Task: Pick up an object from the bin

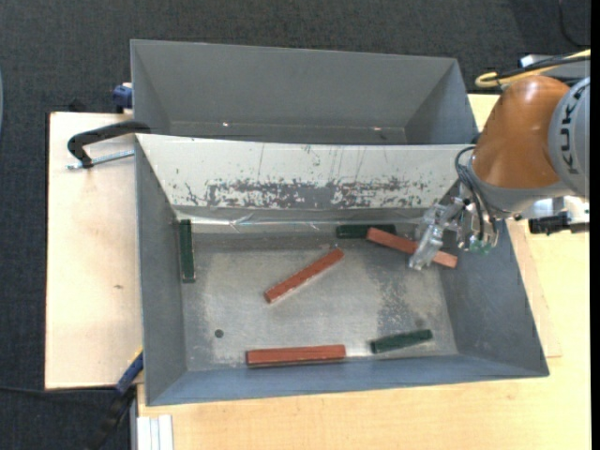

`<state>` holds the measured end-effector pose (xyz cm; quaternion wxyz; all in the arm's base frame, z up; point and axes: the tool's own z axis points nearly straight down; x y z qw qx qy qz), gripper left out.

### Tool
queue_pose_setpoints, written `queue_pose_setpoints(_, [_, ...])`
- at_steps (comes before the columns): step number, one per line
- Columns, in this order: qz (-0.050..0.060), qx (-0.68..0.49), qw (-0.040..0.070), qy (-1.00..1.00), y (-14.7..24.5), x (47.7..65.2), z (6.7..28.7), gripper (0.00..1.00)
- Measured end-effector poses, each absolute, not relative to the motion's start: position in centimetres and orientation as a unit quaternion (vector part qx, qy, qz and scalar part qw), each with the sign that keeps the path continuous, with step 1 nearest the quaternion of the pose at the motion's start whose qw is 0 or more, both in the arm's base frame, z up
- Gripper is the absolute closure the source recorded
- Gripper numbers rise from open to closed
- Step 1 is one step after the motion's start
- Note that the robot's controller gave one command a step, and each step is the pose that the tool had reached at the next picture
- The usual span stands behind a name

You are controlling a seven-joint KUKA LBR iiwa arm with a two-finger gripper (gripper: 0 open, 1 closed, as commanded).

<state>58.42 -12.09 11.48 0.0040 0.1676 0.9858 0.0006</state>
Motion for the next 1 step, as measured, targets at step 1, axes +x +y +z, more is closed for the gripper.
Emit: queue_pose_setpoints(1, [0.001, 0.166, 0.002, 0.986, -5.92, 57.09, 20.58, 1.0])
